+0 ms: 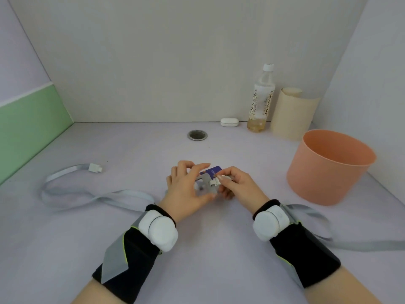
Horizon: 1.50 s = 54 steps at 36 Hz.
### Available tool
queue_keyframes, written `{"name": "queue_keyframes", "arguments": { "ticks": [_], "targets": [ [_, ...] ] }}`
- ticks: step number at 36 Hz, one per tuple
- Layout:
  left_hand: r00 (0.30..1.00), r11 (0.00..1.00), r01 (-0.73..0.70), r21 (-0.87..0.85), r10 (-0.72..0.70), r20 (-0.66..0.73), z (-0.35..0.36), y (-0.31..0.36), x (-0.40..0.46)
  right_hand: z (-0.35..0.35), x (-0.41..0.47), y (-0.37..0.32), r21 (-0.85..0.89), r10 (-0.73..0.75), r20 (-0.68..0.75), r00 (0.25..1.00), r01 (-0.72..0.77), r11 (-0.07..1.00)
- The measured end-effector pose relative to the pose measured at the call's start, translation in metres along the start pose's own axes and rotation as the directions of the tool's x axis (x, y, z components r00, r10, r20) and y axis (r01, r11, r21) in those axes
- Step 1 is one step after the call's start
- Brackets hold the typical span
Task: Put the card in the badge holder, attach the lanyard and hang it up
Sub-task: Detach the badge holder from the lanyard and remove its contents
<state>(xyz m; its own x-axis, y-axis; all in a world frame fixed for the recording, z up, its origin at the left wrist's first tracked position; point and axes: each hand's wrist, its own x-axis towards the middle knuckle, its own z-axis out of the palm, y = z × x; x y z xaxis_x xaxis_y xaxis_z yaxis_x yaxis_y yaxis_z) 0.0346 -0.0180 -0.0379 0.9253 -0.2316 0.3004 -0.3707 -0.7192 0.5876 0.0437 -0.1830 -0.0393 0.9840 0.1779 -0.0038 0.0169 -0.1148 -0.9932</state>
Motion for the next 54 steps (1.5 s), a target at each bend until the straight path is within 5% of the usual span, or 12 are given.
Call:
{"name": "queue_keyframes", "arguments": {
  "ticks": [6,17,33,54],
  "targets": [
    [0.997,0.950,0.080,-0.301,-0.082,0.007,-0.006,0.003,0.001,-0.001,-0.003,0.000,0.035,-0.047,0.035,0.998,0.046,0.998],
    [0.986,0.932,0.153,-0.328,-0.123,0.110,0.005,0.004,0.001,0.001,-0.007,0.004,0.011,-0.120,0.113,0.986,0.119,0.993],
    [0.995,0.921,0.100,-0.376,-0.082,0.064,0.013,-0.001,0.004,0.003,-0.009,-0.001,0.024,-0.167,0.140,0.976,0.166,0.986],
    [0.956,0.771,-0.235,-0.592,0.293,0.002,-0.087,0.057,0.044,-0.008,-0.002,-0.120,0.092,-0.507,0.146,0.849,0.499,0.862]
  ]
}}
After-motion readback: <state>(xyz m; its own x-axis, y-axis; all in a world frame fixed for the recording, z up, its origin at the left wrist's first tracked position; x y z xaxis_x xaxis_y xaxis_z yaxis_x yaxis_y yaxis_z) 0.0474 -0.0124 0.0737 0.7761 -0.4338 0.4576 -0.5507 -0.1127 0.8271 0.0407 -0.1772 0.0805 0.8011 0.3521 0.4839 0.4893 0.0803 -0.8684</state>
